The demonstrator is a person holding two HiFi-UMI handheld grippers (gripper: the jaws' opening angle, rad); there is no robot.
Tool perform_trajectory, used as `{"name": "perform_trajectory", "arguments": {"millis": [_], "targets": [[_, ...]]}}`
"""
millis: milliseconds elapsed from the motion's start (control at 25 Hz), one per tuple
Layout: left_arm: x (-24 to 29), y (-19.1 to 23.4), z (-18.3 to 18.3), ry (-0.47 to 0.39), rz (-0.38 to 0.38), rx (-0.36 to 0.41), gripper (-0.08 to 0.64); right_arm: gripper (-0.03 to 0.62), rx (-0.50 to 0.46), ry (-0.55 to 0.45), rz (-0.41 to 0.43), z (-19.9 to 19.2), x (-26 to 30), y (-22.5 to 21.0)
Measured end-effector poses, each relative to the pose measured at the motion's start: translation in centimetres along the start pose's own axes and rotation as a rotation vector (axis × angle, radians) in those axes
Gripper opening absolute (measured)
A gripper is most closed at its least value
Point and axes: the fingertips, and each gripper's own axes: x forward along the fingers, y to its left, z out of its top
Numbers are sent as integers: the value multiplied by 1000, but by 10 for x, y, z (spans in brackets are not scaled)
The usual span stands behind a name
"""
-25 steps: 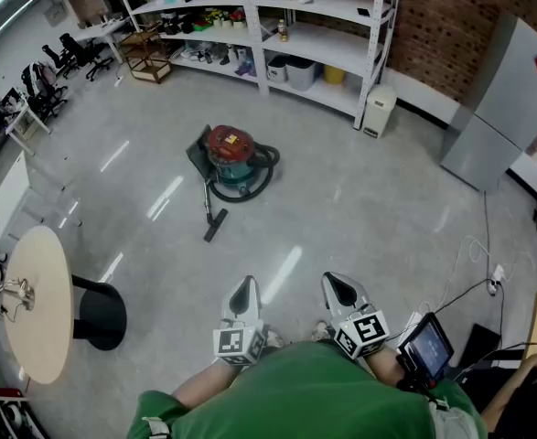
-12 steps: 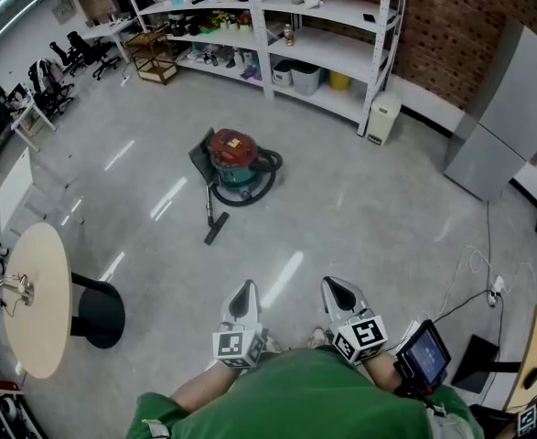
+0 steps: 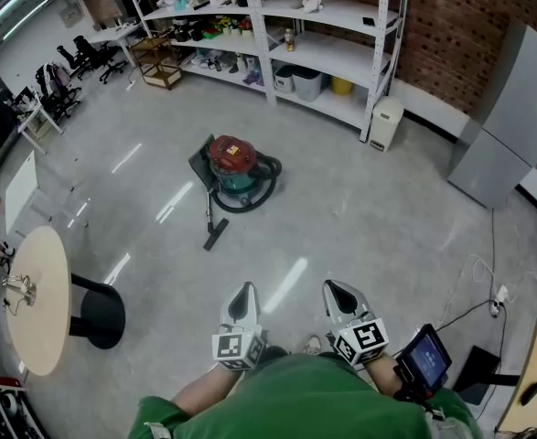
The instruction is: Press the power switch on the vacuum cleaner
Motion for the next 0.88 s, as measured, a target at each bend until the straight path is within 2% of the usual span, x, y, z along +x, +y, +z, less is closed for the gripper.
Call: {"name": "perform_trajectory", "arguments": {"millis": [160, 520, 880], "targets": [[9, -6, 6, -7, 26, -16, 8, 0, 1, 0, 2, 0, 1, -12], [35, -11, 2, 15, -7, -5, 8, 0, 21, -2, -50, 1, 6, -36], [124, -5, 10, -9, -17, -28, 8, 0, 31, 12, -70, 16, 56, -93]]}}
